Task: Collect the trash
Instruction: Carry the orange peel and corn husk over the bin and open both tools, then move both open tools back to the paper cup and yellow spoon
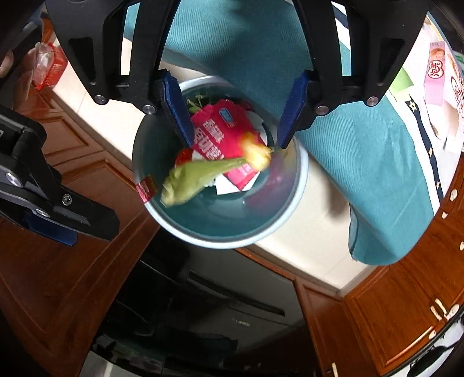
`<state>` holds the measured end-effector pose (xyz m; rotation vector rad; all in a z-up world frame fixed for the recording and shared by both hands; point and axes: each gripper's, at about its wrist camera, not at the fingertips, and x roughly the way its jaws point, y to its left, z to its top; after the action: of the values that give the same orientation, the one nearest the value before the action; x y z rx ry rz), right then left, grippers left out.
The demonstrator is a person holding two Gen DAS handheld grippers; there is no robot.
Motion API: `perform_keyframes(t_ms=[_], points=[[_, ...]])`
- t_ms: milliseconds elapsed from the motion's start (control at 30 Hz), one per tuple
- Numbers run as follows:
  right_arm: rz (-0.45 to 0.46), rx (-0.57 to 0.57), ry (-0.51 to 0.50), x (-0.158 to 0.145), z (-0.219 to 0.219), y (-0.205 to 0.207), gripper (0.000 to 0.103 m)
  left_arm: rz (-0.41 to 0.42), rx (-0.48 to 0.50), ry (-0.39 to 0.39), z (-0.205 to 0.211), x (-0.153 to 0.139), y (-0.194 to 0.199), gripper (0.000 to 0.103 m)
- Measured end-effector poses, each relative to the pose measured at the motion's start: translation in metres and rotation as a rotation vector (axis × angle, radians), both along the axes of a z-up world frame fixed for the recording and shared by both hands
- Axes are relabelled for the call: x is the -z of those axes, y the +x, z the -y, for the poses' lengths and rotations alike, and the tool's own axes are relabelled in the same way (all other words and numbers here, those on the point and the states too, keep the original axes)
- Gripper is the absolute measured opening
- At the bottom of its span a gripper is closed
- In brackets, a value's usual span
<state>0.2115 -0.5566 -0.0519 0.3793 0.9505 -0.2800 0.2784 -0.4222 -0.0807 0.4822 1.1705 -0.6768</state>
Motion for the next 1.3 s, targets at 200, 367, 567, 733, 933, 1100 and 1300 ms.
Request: perform_keyframes(t_ms=[200,367,567,733,933,1100,1300], points=[[-0.017,0.004,0.009,0.0,-0.003,-0.003,0.084,0.004,0.009,-0.001,-0.003,-0.003,-0.006,0.061],[-0.022,0.001,0.006,-0.005,-0.009,-0.007,0.084,0.013,0.016,-0.014,-0.009,-0.012,-0.016,0.062],[-0.026,-0.01,-0.009,-0.014,-0.019,-0.016,0.084,0.03,0.021,-0.037,-0.017,-0.028,-0.028,0.064],[-0.02,-0.016,-0.023,-0.025,-0.03,-0.028,0.084,0.043,0.021,-0.059,-0.028,-0.04,-0.039,0.065],[-0.005,-0.035,-0.038,-0.041,-0.052,-0.044,0.084,0.058,0.014,-0.081,-0.054,-0.056,-0.056,0.065],[0.008,-0.075,-0.018,-0.048,-0.084,-0.061,0.088,0.079,-0.006,-0.095,-0.092,-0.068,-0.073,0.073],[0.002,-0.172,-0.011,-0.054,-0.137,-0.075,0.088,0.102,-0.058,-0.101,-0.158,-0.075,-0.093,0.075]])
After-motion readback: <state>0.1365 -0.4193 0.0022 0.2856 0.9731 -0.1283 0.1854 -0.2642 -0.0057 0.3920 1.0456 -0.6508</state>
